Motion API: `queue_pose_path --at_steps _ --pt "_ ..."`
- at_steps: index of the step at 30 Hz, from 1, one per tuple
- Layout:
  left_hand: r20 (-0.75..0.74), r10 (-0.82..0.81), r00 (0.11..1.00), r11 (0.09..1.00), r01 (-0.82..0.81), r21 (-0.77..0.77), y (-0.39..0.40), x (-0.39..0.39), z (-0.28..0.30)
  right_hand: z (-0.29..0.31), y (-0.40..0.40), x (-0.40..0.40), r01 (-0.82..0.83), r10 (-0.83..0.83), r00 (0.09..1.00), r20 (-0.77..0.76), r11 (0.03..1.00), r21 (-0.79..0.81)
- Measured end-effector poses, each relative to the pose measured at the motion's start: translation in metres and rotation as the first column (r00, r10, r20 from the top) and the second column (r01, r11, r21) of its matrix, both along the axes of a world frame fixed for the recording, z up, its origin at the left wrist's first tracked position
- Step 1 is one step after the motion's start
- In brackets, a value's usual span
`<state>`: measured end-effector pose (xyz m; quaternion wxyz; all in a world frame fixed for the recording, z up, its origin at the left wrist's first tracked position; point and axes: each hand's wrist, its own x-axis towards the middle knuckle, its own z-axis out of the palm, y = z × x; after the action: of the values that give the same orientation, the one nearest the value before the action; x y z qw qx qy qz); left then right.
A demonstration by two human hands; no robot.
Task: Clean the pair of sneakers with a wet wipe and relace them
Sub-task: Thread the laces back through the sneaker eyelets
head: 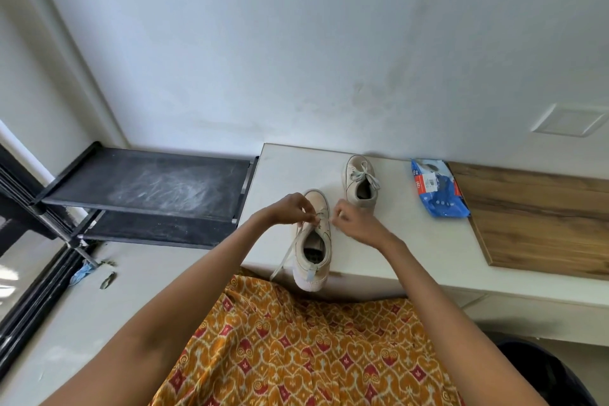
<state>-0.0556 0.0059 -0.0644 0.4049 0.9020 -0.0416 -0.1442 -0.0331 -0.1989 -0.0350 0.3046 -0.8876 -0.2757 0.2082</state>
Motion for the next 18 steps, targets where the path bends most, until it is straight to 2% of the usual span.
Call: queue_pose_path --at_steps 2,5,7,9,12,15,18 --pt "-0.016 0.003 1.0 1.0 -0.003 0.0 -0.001 0.001 0.0 -0.007 0.001 -0.003 -0.058 0.063 0.998 0.019 0.982 -0.181" --pt "-0.03 0.017 0.999 1.0 -0.018 -0.014 -0.001 0.0 -0.001 -0.007 0.0 -0.003 -0.088 0.094 0.995 0.015 0.972 -0.216" --pt "-0.044 0.021 0.999 1.0 -0.022 -0.02 0.0 0.001 -0.001 -0.003 -0.001 -0.004 -0.037 0.031 0.989 -0.148 0.999 -0.04" --pt "-0.058 0.018 0.998 1.0 -0.019 -0.024 0.0 0.001 0.0 0.003 -0.004 0.0 0.148 -0.091 0.945 -0.315 0.975 0.164" --pt "-0.082 0.027 0.996 0.998 -0.031 -0.048 0.001 0.002 -0.001 0.008 -0.009 0.013 0.412 -0.172 0.833 -0.526 0.828 0.381" --pt "-0.091 0.034 0.995 0.998 -0.039 -0.053 0.0 0.002 -0.002 0.013 -0.011 0.023 0.599 -0.125 0.741 -0.66 0.567 0.566" --pt "-0.102 0.032 0.994 0.998 -0.038 -0.057 -0.001 0.0 -0.001 0.016 -0.008 0.021 0.69 -0.088 0.698 -0.711 0.35 0.634"
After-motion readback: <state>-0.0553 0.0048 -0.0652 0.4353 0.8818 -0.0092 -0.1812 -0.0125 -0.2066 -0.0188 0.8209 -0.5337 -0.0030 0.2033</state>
